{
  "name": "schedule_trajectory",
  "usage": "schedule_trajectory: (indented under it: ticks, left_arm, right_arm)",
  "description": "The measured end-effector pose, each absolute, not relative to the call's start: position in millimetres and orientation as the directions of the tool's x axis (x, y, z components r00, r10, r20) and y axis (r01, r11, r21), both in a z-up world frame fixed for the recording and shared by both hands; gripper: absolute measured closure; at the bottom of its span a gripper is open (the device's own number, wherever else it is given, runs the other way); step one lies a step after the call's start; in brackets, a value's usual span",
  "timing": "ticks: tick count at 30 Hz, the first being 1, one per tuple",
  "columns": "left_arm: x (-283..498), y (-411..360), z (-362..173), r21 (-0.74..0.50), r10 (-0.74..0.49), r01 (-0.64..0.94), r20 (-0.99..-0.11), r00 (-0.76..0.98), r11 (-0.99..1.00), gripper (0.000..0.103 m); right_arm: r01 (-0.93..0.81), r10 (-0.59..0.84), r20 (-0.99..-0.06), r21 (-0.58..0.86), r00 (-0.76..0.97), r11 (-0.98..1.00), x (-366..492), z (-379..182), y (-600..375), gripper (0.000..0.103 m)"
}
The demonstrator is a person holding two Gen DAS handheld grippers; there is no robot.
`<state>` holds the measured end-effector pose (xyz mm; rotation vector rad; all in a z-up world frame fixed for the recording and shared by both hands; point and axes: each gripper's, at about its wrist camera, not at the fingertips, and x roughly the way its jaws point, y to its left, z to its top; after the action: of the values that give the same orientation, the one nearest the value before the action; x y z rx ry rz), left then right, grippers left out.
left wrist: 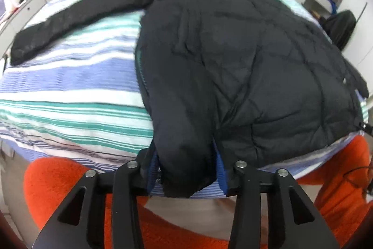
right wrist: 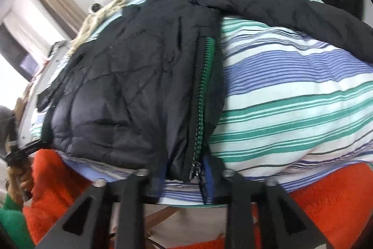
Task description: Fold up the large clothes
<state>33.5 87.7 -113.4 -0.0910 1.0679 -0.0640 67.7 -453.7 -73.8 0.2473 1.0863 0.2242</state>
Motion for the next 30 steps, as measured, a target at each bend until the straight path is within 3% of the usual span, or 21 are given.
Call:
schedule_trajectory:
  ticks: [1, 3, 6, 9, 14, 18, 22, 30]
  left_arm:
    - [29.9, 91.3, -102.8, -0.113, -0.097, 0.0, -0.857, 0.506, 0.994, 0.048]
    - [21.2, 99.3, -80.7, -0.113, -0.078, -0.027, -0.818, 0.569, 0.993, 0.02]
    - [18.1, 103.2, -47.6, -0.104, -0.035, -0.063, -0.741, 0.67, 0.993, 0.006]
    - [26.9, 93.9, -28.0, -0.096, -0.013, -0.071, -0.68, 0.733, 0.993, 0.003]
    - [62.7, 69.1, -20.9, -0.088, -0.004, -0.067, -0.628, 0.778, 0.994, 0.003]
    - [83.7, 57.7, -25.0, -0.113, -0.063, -0.01, -0.63, 0.774, 0.994, 0.003]
    - [101.9, 41.7, -52.0, -0.037, -0.022, -0.008, -0.74, 0.672, 0.999, 0.003]
    - [120.8, 29.1, -69.0, -0.043, -0.01, -0.032, -0.736, 0.677, 0.999, 0.002]
  right_arm:
    - [-0.065, 0.305, -0.836, 0.31, 0.457, 0.948, 65.0, -67.8, -460.7, 0.042]
    - [-0.07, 0.289, -0.817, 0.295, 0.498, 0.953, 58.1, -54.2, -467.4, 0.04]
    - [-0.042, 0.221, -0.785, 0.243, 0.579, 0.969, 52.9, -31.2, -483.7, 0.035]
    - [-0.009, 0.146, -0.742, 0.185, 0.655, 0.983, 56.0, -13.6, -485.9, 0.023]
    - [0.002, 0.05, -0.732, 0.07, 0.68, 0.998, 70.7, -1.3, -477.3, 0.022]
    - [0.019, 0.1, -0.698, 0.161, 0.709, 0.987, 80.6, 2.9, -482.5, 0.022]
    - [0.101, 0.091, -0.688, 0.233, 0.72, 0.967, 94.0, -4.2, -505.6, 0.022]
    - [0.331, 0.033, -0.705, 0.373, 0.708, 0.867, 97.3, -38.0, -581.0, 0.022]
